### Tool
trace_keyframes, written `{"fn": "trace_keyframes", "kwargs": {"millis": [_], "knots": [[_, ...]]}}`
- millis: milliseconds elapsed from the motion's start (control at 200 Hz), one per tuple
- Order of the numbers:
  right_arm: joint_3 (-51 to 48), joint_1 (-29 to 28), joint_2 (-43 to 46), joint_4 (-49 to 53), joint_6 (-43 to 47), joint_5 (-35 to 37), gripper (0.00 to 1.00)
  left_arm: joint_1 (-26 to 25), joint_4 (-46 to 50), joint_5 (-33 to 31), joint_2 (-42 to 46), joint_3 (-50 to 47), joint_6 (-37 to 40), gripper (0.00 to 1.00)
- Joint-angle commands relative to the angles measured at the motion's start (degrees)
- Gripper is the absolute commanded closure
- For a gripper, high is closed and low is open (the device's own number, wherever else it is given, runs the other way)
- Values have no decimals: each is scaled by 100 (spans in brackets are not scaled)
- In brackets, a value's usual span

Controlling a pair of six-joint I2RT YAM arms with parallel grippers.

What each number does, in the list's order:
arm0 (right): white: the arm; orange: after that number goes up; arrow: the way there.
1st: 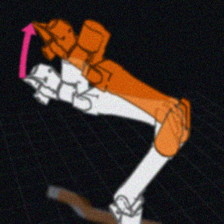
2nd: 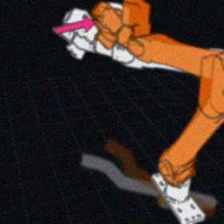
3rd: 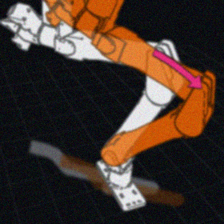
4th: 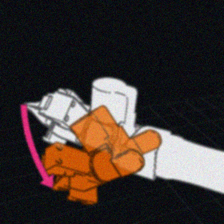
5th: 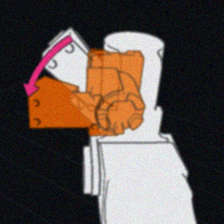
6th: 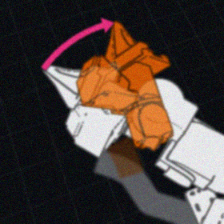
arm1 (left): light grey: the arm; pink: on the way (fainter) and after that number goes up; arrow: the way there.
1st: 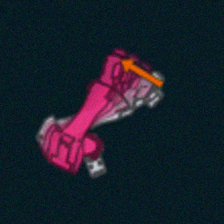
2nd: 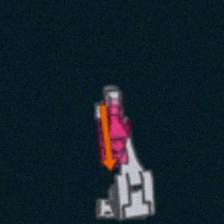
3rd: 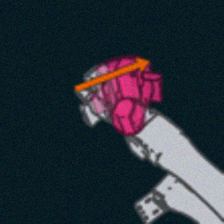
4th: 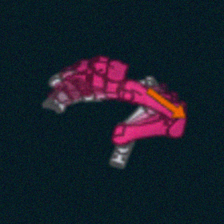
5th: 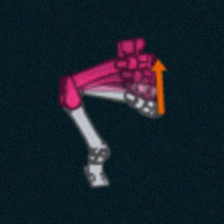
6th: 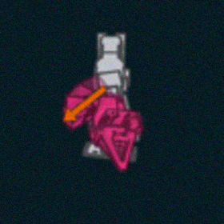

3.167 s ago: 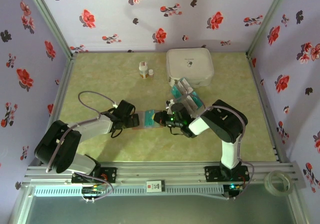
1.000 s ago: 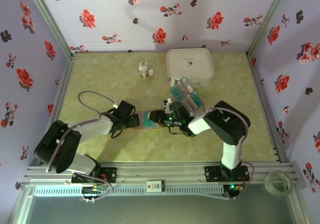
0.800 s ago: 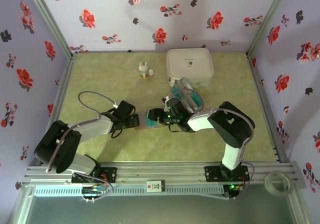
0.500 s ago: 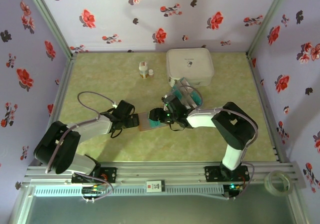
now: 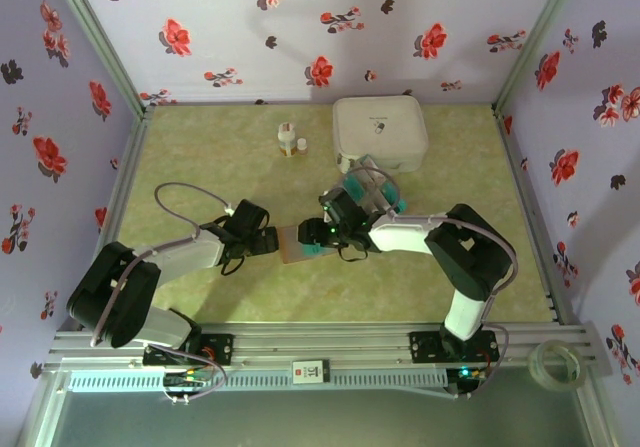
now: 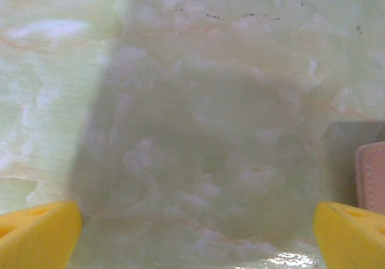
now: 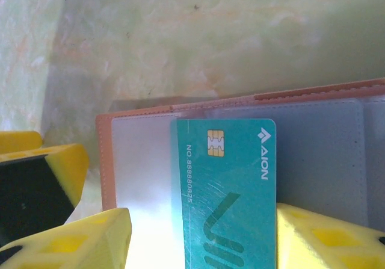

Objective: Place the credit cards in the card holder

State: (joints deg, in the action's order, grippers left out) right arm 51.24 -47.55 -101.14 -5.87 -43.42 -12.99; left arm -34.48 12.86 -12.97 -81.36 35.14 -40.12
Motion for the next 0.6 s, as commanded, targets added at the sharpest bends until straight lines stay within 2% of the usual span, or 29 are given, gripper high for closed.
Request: {"fn": "trace_keyframes", "kwargs": {"millis": [0,470,590], "knots": [[239,-165,-127,256,140,104,39,73,135,67,-50,-20,17,0],[725,-233,326,1255,815,733,33,73,210,71,-105,31,22,0],[801,-169,415,1432,945,856,35,69,283,73,-65,21,30,0]]}}
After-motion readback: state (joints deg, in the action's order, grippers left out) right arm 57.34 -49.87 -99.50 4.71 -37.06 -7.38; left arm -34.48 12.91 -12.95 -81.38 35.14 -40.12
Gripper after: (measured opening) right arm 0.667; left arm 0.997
